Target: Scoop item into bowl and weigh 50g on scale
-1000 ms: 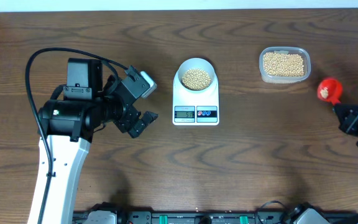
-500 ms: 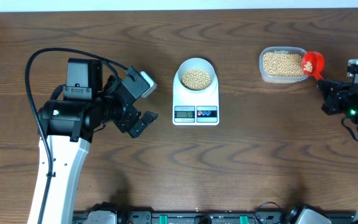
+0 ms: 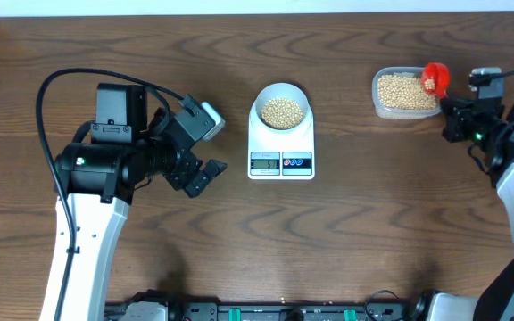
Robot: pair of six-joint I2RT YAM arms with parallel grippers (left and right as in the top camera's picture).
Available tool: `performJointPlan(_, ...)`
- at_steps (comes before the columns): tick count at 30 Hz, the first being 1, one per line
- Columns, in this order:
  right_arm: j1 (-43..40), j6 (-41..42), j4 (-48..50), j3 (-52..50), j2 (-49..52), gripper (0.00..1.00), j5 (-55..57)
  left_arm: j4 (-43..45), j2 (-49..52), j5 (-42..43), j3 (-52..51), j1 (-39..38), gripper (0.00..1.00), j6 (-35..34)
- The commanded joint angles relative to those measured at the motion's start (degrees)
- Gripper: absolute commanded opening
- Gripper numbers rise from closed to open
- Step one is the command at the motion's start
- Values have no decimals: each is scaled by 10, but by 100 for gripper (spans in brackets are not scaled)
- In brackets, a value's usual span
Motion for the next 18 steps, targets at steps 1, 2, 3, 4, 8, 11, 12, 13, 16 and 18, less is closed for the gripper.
performJointPlan(1,29,-56,4,3,1,2,52,-1,-4,9,10,2,98,5)
performJointPlan(2,40,-69,3,3,1,1,70,-1,-4,9,10,2,98,5)
performJointPlan(3,47,-74,4,3,1,2,85,-1,-4,9,10,2,98,5)
performJointPlan(4,52,-78,4,3,1,1,97,-1,-4,9,10,2,98,5)
performJointPlan(8,74,-116,6,3,0,1,157,-1,-4,9,10,2,98,5)
performJointPlan(11,88,-146,11,3,-4,1,206,-1,-4,9,10,2,98,5)
performJointPlan(12,91,-154,14,3,-4,1,217,-1,-4,9,10,2,98,5)
performJointPlan(13,94,-161,15,3,-5,1,221,-1,-4,9,10,2,98,5)
performJointPlan(16,99,-171,25,3,-10,1,226,-1,-4,9,10,2,98,5)
performJointPlan(18,101,-171,37,3,-15,1,220,-1,-4,9,10,2,98,5)
